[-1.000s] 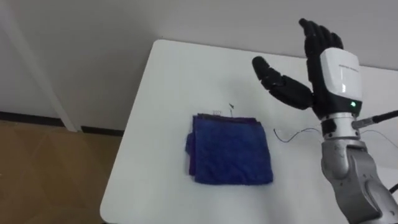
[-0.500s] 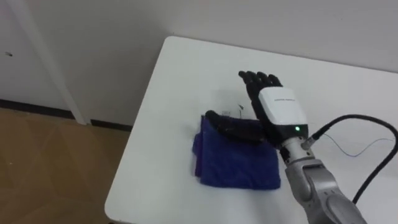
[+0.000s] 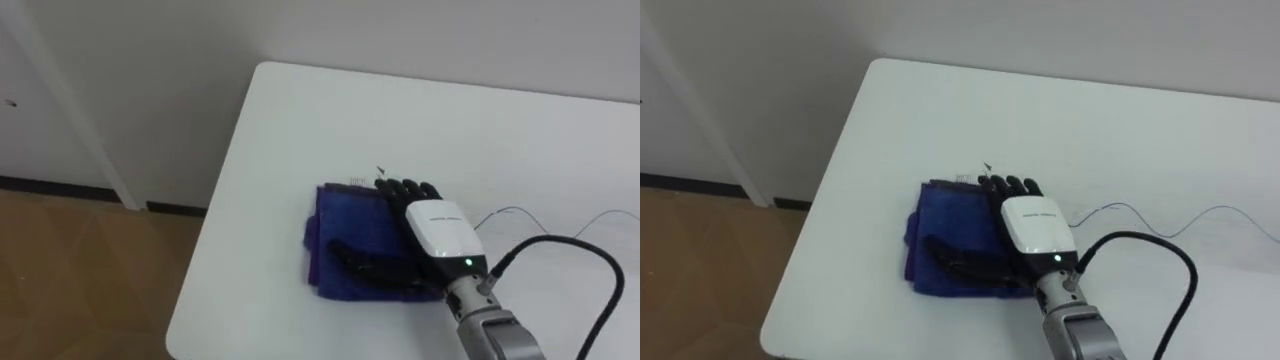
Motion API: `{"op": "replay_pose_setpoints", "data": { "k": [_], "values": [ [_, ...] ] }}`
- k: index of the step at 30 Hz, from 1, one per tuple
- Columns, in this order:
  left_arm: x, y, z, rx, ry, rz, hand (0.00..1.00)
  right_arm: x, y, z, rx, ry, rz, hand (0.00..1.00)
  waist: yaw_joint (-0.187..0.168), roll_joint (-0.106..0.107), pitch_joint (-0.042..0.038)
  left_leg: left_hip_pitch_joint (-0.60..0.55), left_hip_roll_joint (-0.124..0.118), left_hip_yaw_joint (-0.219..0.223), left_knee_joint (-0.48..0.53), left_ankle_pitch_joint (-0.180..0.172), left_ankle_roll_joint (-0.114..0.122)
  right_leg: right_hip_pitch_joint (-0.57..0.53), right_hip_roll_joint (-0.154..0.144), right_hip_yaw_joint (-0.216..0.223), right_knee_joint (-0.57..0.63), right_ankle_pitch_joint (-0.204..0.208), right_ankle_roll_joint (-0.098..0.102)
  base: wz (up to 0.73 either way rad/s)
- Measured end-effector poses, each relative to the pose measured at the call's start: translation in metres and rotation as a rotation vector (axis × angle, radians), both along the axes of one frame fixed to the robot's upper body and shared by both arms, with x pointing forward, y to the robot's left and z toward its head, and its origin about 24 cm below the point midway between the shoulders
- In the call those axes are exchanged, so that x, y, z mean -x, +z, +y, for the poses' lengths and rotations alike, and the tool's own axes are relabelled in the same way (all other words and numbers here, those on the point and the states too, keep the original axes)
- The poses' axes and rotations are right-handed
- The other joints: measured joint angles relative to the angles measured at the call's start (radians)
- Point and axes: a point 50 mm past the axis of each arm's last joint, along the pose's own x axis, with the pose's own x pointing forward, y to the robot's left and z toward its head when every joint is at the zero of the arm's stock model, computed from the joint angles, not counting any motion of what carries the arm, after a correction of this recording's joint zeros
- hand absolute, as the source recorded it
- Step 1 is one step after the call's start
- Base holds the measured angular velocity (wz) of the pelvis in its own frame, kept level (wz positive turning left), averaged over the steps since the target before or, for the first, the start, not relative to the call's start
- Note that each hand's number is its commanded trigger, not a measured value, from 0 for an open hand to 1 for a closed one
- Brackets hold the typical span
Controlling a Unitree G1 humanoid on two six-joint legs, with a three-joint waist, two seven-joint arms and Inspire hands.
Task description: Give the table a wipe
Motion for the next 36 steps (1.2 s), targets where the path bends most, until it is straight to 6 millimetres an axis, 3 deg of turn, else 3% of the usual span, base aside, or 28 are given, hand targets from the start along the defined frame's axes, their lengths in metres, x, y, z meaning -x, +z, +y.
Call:
{"op": "replay_pose_setpoints", "data": {
  "k": [2,6,11,12,13,24,36],
  "values": [
    [-0.001,0.000,-0.001,-0.006,0.008,-0.009,0.00,0.005,-0.003,0.000,-0.003,-0.001,0.012,0.00,-0.001,0.000,-0.0007,0.000,0.000,0.001,0.000,0.000,0.000,-0.001,0.000,0.000,0.001,0.000,0.000,0.00],
    [-0.003,0.000,-0.004,-0.005,0.013,-0.040,0.00,0.009,-0.005,0.000,-0.008,0.000,0.021,0.00,-0.002,0.000,-0.0099,0.000,0.000,-0.001,0.001,0.000,0.000,-0.002,0.000,0.001,0.002,0.000,-0.001,0.00],
    [-0.004,0.001,-0.004,-0.009,0.011,-0.056,0.00,0.012,-0.006,0.000,-0.003,0.008,0.020,0.00,-0.007,-0.003,-0.0123,0.000,0.000,-0.001,0.001,0.000,0.000,0.000,0.000,0.001,0.002,0.001,-0.001,0.00],
    [-0.004,0.001,-0.004,-0.009,0.011,-0.056,0.00,0.012,-0.007,0.000,-0.004,0.010,0.019,0.26,-0.007,-0.004,-0.0130,0.000,0.000,-0.001,0.001,0.000,0.000,0.000,0.000,0.001,0.002,0.001,-0.001,0.00],
    [-0.004,0.001,-0.004,-0.009,0.012,-0.055,0.00,0.014,-0.007,0.000,-0.006,0.010,0.017,0.98,-0.007,-0.006,-0.0142,0.001,0.000,-0.001,0.000,0.000,0.000,0.000,0.000,0.000,0.001,0.001,-0.001,0.00],
    [0.002,-0.002,-0.005,-0.016,-0.012,-0.022,0.00,0.010,-0.006,-0.003,-0.039,0.008,-0.107,1.00,-0.020,-0.020,-0.0099,0.015,-0.001,0.003,0.000,0.000,0.000,0.015,-0.001,-0.002,-0.001,0.001,-0.001,0.00],
    [0.003,-0.002,-0.002,-0.030,-0.010,-0.007,0.00,0.012,-0.007,0.001,-0.078,-0.009,-0.138,1.00,-0.019,-0.021,-0.0097,0.026,-0.002,-0.003,-0.002,0.000,0.000,0.027,0.000,-0.002,-0.001,0.000,-0.001,0.00]
  ]
}}
